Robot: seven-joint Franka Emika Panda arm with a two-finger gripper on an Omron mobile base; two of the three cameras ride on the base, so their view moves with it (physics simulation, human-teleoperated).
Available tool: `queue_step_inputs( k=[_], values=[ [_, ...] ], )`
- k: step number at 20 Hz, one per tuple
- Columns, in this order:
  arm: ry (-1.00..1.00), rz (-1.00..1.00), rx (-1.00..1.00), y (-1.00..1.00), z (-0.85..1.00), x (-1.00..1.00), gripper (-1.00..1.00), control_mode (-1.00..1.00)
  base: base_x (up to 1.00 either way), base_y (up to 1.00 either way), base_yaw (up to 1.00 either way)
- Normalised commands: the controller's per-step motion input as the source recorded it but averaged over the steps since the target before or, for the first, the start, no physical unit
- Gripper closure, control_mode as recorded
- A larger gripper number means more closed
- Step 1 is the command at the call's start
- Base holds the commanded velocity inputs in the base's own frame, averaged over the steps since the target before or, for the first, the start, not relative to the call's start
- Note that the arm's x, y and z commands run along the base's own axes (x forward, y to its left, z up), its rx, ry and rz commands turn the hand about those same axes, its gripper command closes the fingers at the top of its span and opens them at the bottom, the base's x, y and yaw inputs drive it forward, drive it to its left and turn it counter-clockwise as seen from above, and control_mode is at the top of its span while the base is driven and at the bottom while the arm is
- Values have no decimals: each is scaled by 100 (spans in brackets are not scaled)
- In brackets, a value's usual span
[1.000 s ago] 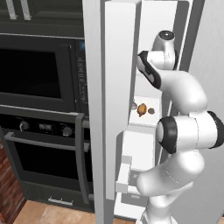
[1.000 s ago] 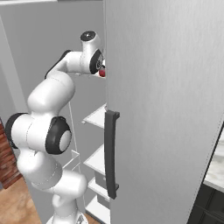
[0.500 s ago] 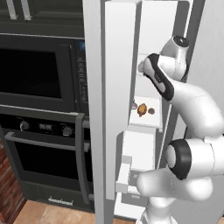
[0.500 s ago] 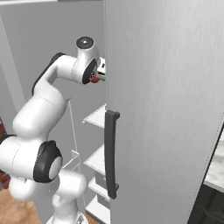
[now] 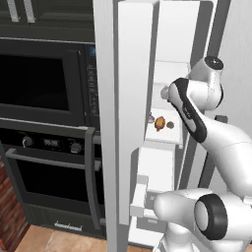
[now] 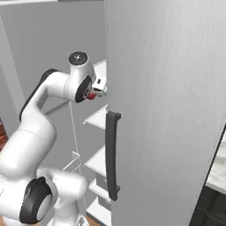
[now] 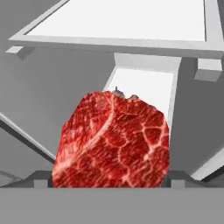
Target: Take the garlic and steak from the highest rack and move them to the second highest rack where the chicken drumstick and garlic are located, to maximize freezer space. Close the freezer door after rearranging.
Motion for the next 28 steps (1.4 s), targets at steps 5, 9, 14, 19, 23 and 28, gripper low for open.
queue_step_inputs(
  k=[5,9,14,19,23,28],
  values=[
    [12,0,-31,16,-61,-13,100,-100,0,0,0],
    [1,3,-18,3,-61,0,100,-100,0,0,0],
    [0,9,0,0,-41,18,100,-100,0,0,0],
    [0,6,0,0,-27,49,100,-100,0,0,0],
    [0,6,0,0,-24,57,100,-100,0,0,0],
    [0,8,0,0,-21,55,100,-100,0,0,0]
  ],
)
